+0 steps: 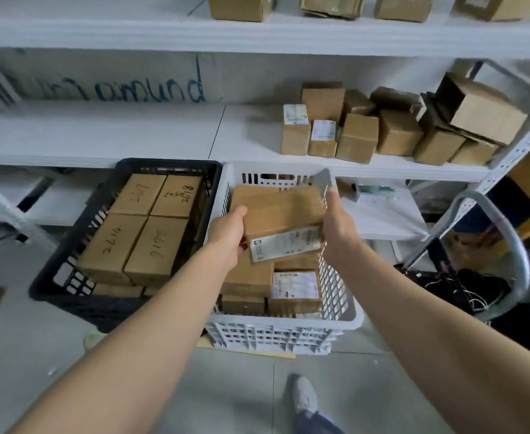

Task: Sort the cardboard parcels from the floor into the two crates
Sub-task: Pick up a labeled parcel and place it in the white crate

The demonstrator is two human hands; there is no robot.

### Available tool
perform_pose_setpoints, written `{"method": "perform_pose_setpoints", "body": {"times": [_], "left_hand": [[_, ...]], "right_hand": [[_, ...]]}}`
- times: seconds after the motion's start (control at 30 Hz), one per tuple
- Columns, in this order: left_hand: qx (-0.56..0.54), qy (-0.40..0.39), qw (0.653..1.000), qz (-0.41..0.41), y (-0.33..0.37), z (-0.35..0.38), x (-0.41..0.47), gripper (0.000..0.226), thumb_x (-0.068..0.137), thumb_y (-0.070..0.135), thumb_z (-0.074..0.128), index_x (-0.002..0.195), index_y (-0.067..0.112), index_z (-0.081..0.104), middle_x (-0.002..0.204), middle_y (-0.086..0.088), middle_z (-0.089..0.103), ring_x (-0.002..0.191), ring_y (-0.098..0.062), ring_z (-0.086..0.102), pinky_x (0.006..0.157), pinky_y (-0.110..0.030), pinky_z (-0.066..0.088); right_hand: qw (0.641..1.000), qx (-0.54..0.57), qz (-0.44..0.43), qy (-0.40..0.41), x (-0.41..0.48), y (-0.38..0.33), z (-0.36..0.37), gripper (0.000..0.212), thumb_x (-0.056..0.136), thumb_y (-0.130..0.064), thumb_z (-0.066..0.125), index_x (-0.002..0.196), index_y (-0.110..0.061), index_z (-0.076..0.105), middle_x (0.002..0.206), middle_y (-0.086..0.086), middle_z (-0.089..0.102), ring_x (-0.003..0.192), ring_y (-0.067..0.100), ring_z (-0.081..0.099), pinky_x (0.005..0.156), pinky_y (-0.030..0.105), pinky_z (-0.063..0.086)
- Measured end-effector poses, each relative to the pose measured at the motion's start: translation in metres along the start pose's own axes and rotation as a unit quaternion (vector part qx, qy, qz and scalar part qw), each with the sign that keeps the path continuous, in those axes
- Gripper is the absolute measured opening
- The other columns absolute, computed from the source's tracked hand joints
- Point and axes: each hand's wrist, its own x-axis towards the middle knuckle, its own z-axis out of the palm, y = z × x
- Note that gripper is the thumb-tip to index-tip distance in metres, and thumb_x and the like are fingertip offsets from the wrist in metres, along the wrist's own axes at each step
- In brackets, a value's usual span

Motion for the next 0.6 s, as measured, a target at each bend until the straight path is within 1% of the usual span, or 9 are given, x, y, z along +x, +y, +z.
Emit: {"method": "perform_pose_setpoints", "body": {"times": [0.1, 0.2, 0.3, 0.33, 0.4, 0.43, 0.47, 0.53, 0.6], "left_hand": [[-0.015, 0.009, 1.0, -0.005, 0.004, 0.012, 0.021, 0.013, 0.091, 0.024, 0.056, 0.096, 0.013, 0.06, 0.091, -0.008, 0.066, 0.083, -0.022, 0.064, 0.081, -0.04, 0.056], [-0.039, 0.027, 0.999, -0.023, 0.008, 0.032, 0.041, 0.027, 0.09, 0.038, 0.058, 0.102, 0.014, 0.062, 0.094, -0.008, 0.069, 0.088, -0.026, 0.066, 0.087, -0.045, 0.055], [-0.046, 0.036, 0.996, -0.068, 0.006, 0.051, 0.059, 0.033, 0.093, 0.045, 0.054, 0.095, 0.013, 0.059, 0.092, -0.011, 0.067, 0.084, -0.027, 0.065, 0.088, -0.047, 0.054], [-0.046, 0.035, 0.995, -0.085, 0.004, 0.057, 0.064, 0.033, 0.094, 0.044, 0.052, 0.09, 0.012, 0.057, 0.09, -0.011, 0.065, 0.081, -0.027, 0.062, 0.088, -0.046, 0.054], [-0.045, 0.034, 0.992, -0.111, 0.002, 0.067, 0.072, 0.03, 0.097, 0.04, 0.05, 0.082, 0.013, 0.052, 0.084, -0.01, 0.059, 0.075, -0.023, 0.056, 0.085, -0.043, 0.052], [-0.038, 0.033, 0.991, -0.121, 0.0, 0.072, 0.076, 0.028, 0.097, 0.038, 0.049, 0.081, 0.014, 0.051, 0.082, -0.009, 0.057, 0.073, -0.021, 0.054, 0.083, -0.039, 0.052], [-0.026, 0.03, 0.991, -0.129, -0.002, 0.075, 0.079, 0.026, 0.098, 0.036, 0.048, 0.081, 0.015, 0.052, 0.08, -0.008, 0.057, 0.071, -0.02, 0.054, 0.081, -0.036, 0.052], [-0.012, 0.027, 0.989, -0.143, -0.006, 0.08, 0.088, 0.022, 0.096, 0.035, 0.051, 0.088, 0.016, 0.058, 0.083, -0.007, 0.063, 0.068, -0.02, 0.059, 0.075, -0.032, 0.055], [-0.019, 0.025, 0.988, -0.151, -0.012, 0.084, 0.101, 0.022, 0.092, 0.033, 0.057, 0.097, 0.012, 0.061, 0.096, -0.01, 0.067, 0.074, -0.023, 0.065, 0.069, -0.031, 0.057]], "right_hand": [[1.0, -0.019, 0.008, -0.01, 0.03, -0.01, -0.002, 0.087, 0.084, -0.071, 0.044, 0.142, -0.006, 0.039, 0.143, 0.01, 0.044, 0.13, 0.032, 0.043, 0.109, 0.047, 0.034], [0.999, -0.007, 0.029, -0.022, 0.061, -0.019, -0.003, 0.09, 0.083, -0.07, 0.049, 0.146, -0.008, 0.033, 0.15, 0.011, 0.036, 0.135, 0.032, 0.037, 0.109, 0.053, 0.033], [0.999, -0.003, 0.035, -0.019, 0.09, -0.028, 0.0, 0.092, 0.07, -0.071, 0.064, 0.14, -0.015, 0.042, 0.142, 0.008, 0.045, 0.127, 0.03, 0.045, 0.104, 0.052, 0.041], [0.999, -0.008, 0.034, -0.022, 0.1, -0.029, 0.0, 0.086, 0.066, -0.069, 0.068, 0.132, -0.017, 0.05, 0.136, 0.006, 0.05, 0.121, 0.029, 0.05, 0.101, 0.051, 0.044], [0.999, -0.016, 0.024, -0.027, 0.119, -0.031, 0.001, 0.062, 0.058, -0.063, 0.077, 0.101, -0.021, 0.061, 0.122, 0.004, 0.059, 0.111, 0.026, 0.055, 0.097, 0.048, 0.047], [0.999, -0.016, 0.021, -0.033, 0.129, -0.031, 0.001, 0.058, 0.051, -0.061, 0.08, 0.091, -0.023, 0.061, 0.117, 0.003, 0.062, 0.108, 0.025, 0.057, 0.097, 0.047, 0.048], [0.999, -0.019, 0.022, -0.04, 0.139, -0.031, 0.001, 0.058, 0.047, -0.06, 0.081, 0.087, -0.023, 0.062, 0.114, 0.004, 0.064, 0.106, 0.025, 0.059, 0.096, 0.046, 0.049], [0.998, -0.026, 0.021, -0.061, 0.154, -0.032, 0.001, 0.052, 0.056, -0.055, 0.081, 0.093, -0.022, 0.062, 0.112, 0.006, 0.065, 0.104, 0.026, 0.06, 0.096, 0.046, 0.049], [0.997, -0.017, 0.02, -0.072, 0.172, -0.028, 0.0, 0.05, 0.071, -0.048, 0.077, 0.105, -0.018, 0.058, 0.114, 0.008, 0.063, 0.104, 0.025, 0.059, 0.097, 0.046, 0.048]]}}
